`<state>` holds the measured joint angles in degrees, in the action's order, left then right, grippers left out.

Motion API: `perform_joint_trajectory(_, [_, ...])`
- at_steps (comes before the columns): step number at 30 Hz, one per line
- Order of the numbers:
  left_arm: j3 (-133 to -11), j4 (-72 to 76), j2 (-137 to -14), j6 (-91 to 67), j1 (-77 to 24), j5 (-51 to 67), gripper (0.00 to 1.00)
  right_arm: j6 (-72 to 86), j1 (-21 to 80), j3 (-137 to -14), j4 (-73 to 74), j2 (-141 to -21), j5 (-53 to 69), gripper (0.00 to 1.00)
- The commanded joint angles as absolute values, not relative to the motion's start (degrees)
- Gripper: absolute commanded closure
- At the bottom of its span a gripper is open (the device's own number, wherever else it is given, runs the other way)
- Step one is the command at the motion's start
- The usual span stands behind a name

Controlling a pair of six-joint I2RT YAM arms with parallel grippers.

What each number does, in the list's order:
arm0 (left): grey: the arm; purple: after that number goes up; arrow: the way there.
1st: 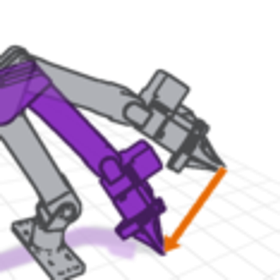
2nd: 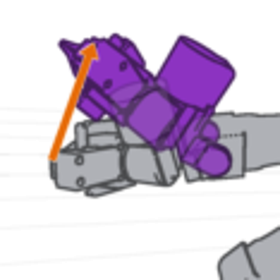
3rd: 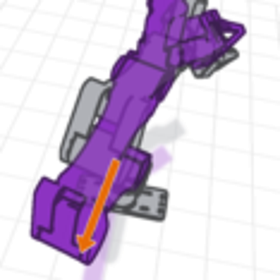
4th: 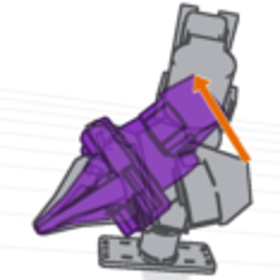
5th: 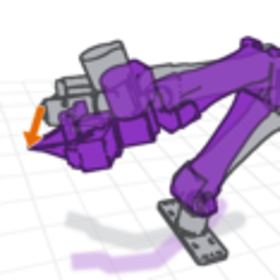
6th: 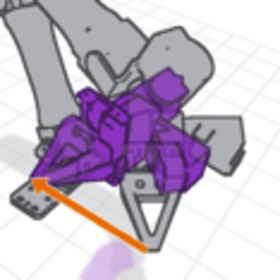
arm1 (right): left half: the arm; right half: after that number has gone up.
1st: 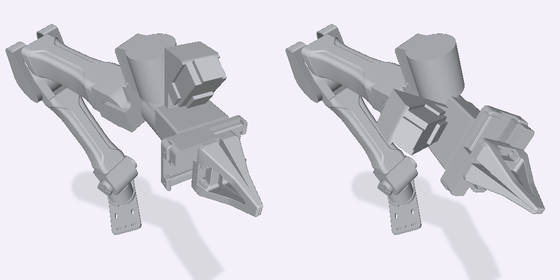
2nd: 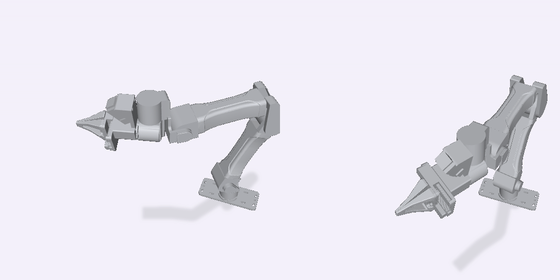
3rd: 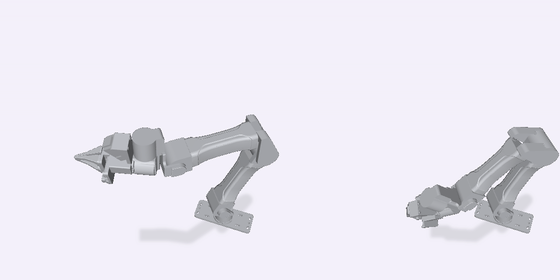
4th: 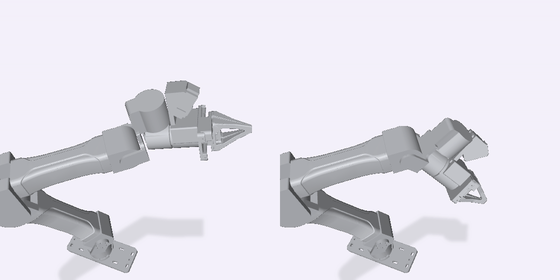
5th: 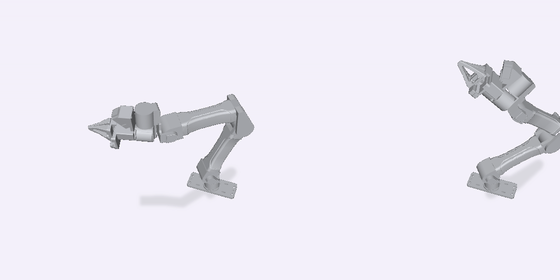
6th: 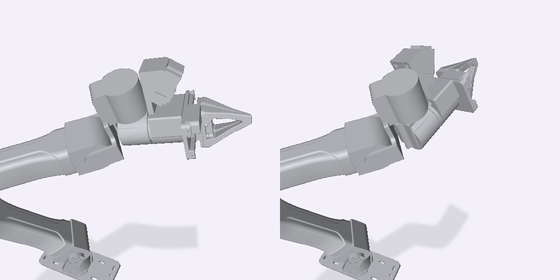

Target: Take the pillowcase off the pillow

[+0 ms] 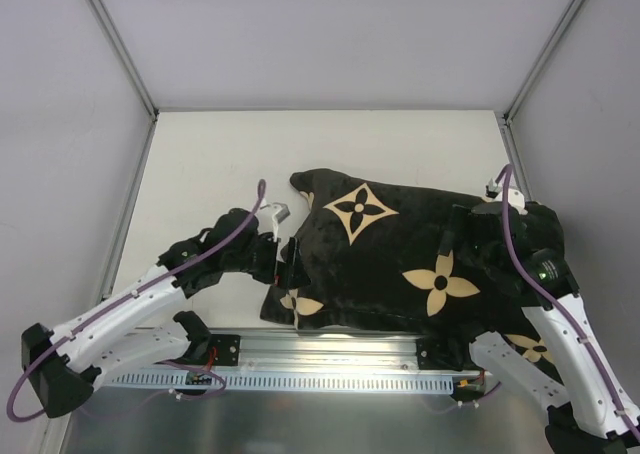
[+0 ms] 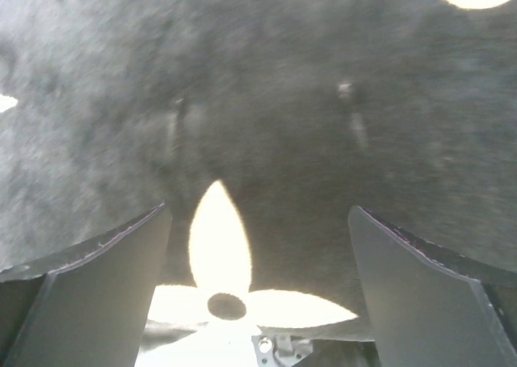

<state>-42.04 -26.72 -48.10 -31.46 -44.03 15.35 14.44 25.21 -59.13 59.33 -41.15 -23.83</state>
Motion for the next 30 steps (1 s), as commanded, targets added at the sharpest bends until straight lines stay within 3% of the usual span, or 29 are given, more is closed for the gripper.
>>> perform_joint_trajectory(1, [-43.5,-28.39,-53.42,-26.98,-48.42,12.74,0.01,12.83,25.4,-61.61,57.74,-43.06,-17.06,0.04])
perform_joint_trajectory(9, [-45.26,-23.65,-64.14,-26.63,-52.56,7.56,0.04,12.39,25.31,-61.79,58.8,-45.09,-14.25,0.04])
perform_joint_trajectory(11, [-49.02,-23.47,-70.01,-26.37,-52.56,8.17,0.29,12.83,25.4,-62.84,59.06,-45.96,-13.36,0.04])
perform_joint_trajectory(12, [-50.17,-23.47,-71.53,-26.37,-52.56,8.43,0.6,12.92,25.4,-63.36,59.24,-46.14,-13.27,0.04])
perform_joint_trajectory(14, [-52.37,-23.99,-73.73,-27.15,-52.21,7.65,1.0,12.83,25.4,-64.85,59.5,-46.32,-13.8,0.04])
perform_joint_trajectory(16, [-53.61,-25.74,-73.13,-29.17,-48.2,6.23,1.0,12.31,25.31,-65.65,59.76,-46.32,-14.59,0.04])
perform_joint_trajectory(18, [-52.13,-25.66,-70.76,-31.02,-41.52,16.54,1.0,11.69,25.4,-67.4,60.73,-46.75,-13.11,0.04])
perform_joint_trajectory(23, [-49.92,-28.03,-61.1,-29.8,-19.81,24.78,1.0,9.84,25.31,-70.4,61.96,-47.55,-10.54,0.04])
perform_joint_trajectory(30, [-51.5,-39.8,-49.93,-32.87,4.11,17.33,1.0,12.31,25.31,-69.78,64.24,-43.5,-12.58,0.04])
